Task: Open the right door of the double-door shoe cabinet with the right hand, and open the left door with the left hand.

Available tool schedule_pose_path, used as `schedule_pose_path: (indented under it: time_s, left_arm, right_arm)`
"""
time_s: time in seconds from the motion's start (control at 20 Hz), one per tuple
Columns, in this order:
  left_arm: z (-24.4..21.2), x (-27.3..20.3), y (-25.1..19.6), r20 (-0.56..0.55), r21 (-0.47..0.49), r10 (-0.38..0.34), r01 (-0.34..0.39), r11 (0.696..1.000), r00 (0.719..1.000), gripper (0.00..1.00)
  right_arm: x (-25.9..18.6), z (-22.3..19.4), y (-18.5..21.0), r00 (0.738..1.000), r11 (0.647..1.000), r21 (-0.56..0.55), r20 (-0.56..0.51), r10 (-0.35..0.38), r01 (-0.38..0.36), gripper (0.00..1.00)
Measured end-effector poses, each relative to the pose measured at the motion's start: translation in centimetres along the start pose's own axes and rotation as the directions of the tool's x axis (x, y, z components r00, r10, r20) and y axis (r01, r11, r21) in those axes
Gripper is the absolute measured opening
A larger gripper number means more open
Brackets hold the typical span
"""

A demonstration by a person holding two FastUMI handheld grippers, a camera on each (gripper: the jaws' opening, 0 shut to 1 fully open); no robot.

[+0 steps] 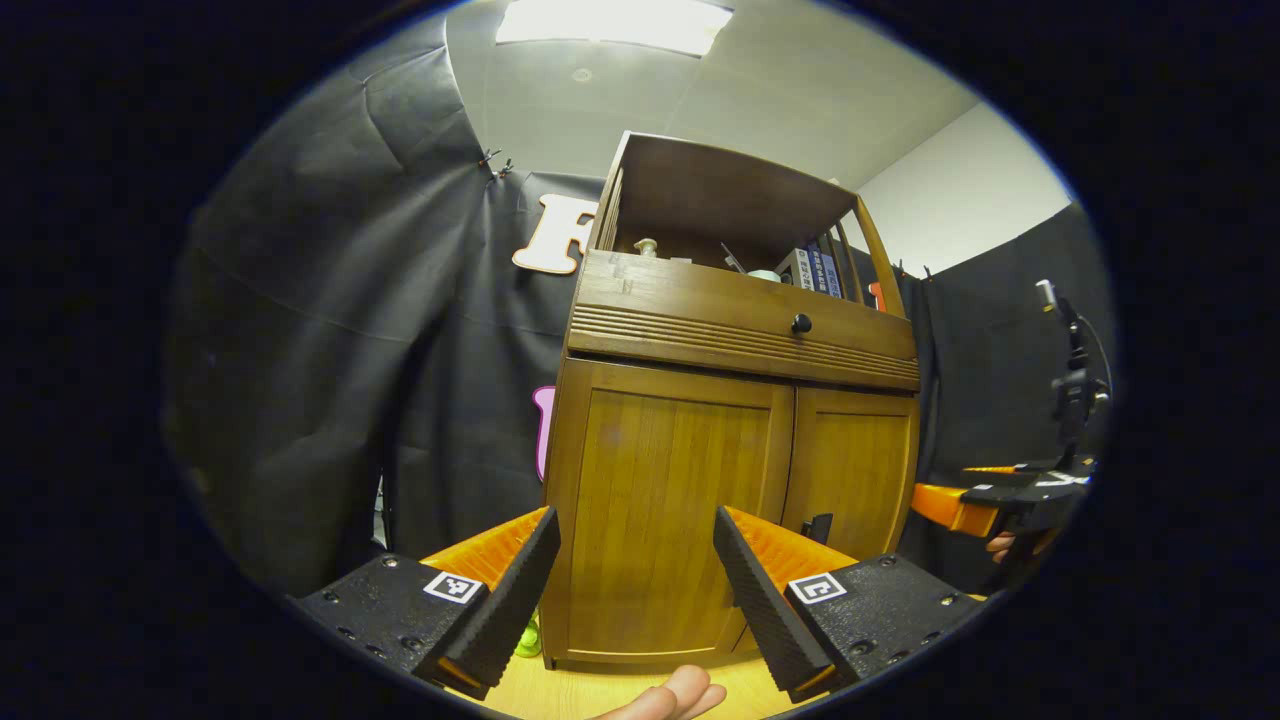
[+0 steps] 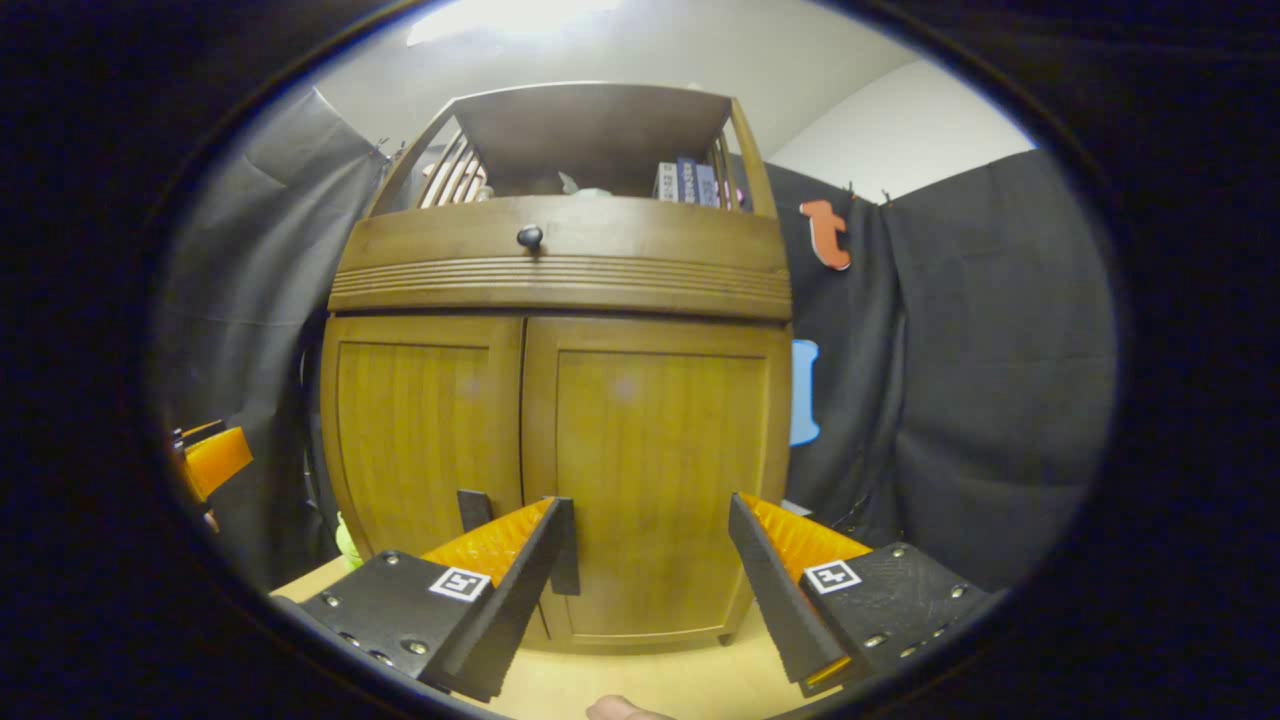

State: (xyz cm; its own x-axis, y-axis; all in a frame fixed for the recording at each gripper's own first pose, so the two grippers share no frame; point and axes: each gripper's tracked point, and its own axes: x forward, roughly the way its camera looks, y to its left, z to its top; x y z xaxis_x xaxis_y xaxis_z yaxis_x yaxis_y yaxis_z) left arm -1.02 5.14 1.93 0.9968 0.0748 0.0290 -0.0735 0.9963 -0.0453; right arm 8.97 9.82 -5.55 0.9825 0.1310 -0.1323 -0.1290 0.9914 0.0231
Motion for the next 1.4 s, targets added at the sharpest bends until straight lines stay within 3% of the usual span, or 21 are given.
schedule_pose_path:
  time_s: [0.15,0.2,0.25,0.35,0.4,0.55,0.6,0.7,0.8,0.9,1.05,1.35,1.4]
  left_arm:
    - [-0.5,0.3,-0.4,-0.017,-0.01,-0.008,0.008,1.0,1.0,0.92]
    - [-0.7,0.4,-0.5,-0.024,-0.011,-0.009,0.009,1.0,1.0,0.95]
    - [-0.9,0.6,-0.6,-0.029,-0.012,-0.009,0.009,1.0,1.0,0.95]
    - [-1.4,0.9,-1.0,-0.048,-0.011,-0.019,0.019,1.0,0.999,0.95]
    - [-1.7,0.9,-1.2,-0.055,-0.016,-0.028,0.027,1.0,0.998,0.92]
    - [-1.8,1.0,-1.7,-0.06,-0.013,-0.04,0.039,0.999,0.997,0.96]
    - [-2.0,1.1,-1.8,-0.061,-0.005,-0.041,0.041,0.999,0.997,0.95]
    - [-2.4,1.3,-2.3,-0.066,0.007,-0.048,0.049,0.999,0.997,0.95]
    - [-2.8,1.6,-2.8,-0.078,0.014,-0.062,0.063,0.998,0.995,0.96]
    - [-3.2,1.7,-2.8,-0.089,0.017,-0.062,0.064,0.998,0.994,0.96]
    - [-3.3,1.9,-2.7,-0.092,0.022,-0.057,0.059,0.998,0.994,0.92]
    - [-3.6,2.1,-2.6,-0.097,0.022,-0.047,0.05,0.999,0.994,0.95]
    - [-3.5,2.0,-2.8,-0.094,0.025,-0.051,0.054,0.998,0.994,0.92]
  right_arm:
    - [3.7,-2.2,1.7,0.998,0.999,0.007,-0.052,0.034,-0.033,0.98]
    - [4.7,-3.0,2.4,0.996,0.998,0.013,-0.074,0.056,-0.055,0.94]
    - [5.5,-4.0,3.5,0.989,0.994,0.037,-0.107,0.102,-0.098,0.99]
    - [6.9,-5.5,5.1,0.978,0.985,0.083,-0.134,0.163,-0.153,0.95]
    - [7.3,-5.9,5.5,0.974,0.983,0.074,-0.14,0.177,-0.168,0.98]
    - [8.8,-6.7,6.8,0.973,0.982,0.012,-0.129,0.189,-0.189,0.94]
    - [9.4,-6.7,6.8,0.978,0.984,-0.016,-0.117,0.172,-0.175,0.99]
    - [11.0,-7.4,6.6,0.985,0.99,-0.046,-0.12,0.127,-0.133,0.92]
    - [11.6,-9.1,7.3,0.977,0.989,0.004,-0.156,0.148,-0.15,0.82]
    - [11.4,-9.1,7.7,0.969,0.98,0.069,-0.155,0.193,-0.184,0.3]
    - [10.8,-8.9,7.5,0.958,0.972,0.043,-0.167,0.234,-0.23,0.29]
    - [9.5,-7.5,6.8,0.94,0.957,0.046,-0.179,0.289,-0.286,0.29]
    - [9.3,-7.7,6.8,0.937,0.953,0.037,-0.18,0.301,-0.299,0.2]
